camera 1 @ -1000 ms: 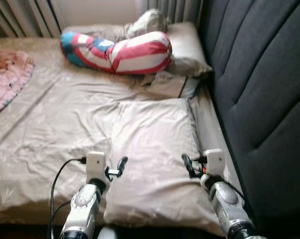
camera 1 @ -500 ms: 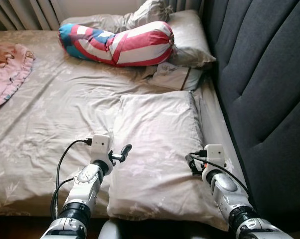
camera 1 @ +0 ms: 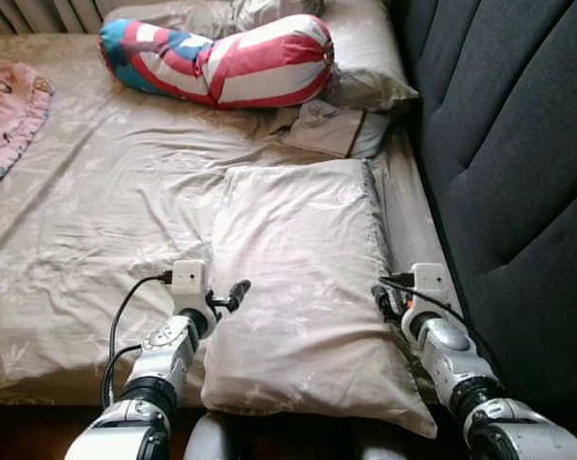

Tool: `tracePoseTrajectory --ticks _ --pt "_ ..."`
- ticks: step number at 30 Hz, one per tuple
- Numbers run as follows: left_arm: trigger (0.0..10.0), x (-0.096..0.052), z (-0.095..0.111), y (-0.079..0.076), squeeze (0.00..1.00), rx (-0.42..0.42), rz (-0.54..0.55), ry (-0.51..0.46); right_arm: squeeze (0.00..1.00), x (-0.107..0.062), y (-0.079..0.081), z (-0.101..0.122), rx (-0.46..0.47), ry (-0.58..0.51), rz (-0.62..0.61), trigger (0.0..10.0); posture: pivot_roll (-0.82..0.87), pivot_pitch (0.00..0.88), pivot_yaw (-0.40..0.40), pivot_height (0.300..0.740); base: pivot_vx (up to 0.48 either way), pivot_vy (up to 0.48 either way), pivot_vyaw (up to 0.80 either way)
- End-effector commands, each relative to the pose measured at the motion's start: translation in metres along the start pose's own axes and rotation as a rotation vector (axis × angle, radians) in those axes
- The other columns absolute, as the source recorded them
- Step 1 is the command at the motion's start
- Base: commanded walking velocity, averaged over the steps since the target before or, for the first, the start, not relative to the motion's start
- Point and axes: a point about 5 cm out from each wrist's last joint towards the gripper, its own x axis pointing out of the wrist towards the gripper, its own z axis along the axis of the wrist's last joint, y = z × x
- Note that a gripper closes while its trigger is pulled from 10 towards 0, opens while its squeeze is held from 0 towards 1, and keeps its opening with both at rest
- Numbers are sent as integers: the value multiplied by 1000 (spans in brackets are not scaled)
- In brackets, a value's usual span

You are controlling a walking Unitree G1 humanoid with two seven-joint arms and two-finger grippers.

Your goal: Clean up the room

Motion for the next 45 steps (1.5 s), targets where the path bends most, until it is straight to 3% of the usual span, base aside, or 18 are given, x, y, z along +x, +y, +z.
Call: tracePoseTrajectory --ticks 1,2,3,7,15,36,45 --pt "10000 -2 -6 4 204 14 23 31 1000 -1 2 -10 4 49 11 10000 -148 232 -39 660 0 0 0" --pt "10000 -2 -6 4 204 25 24 32 1000 -1 2 -11 4 52 12 10000 -148 234 -41 660 0 0 0" --pt "10000 -2 -7 4 0 26 33 32 0 -1 2 -11 7 55 14 10000 -148 239 -44 660 0 0 0" --pt "10000 -2 -8 3 0 -13 40 23 0 -2 1 -15 3 76 28 10000 -157 265 -55 660 0 0 0" --pt "10000 -3 -13 4 0 -9 61 40 0 -4 -3 -20 1 104 29 10000 -166 304 -62 660 0 0 0" --pt "10000 -17 -29 26 0 -59 155 68 0 -11 10 -46 -26 240 227 10000 -196 366 -92 660 0 0 0" --pt "10000 -22 -43 24 0 -75 147 110 0 -15 12 -56 -21 271 270 10000 -225 382 -108 660 0 0 0"
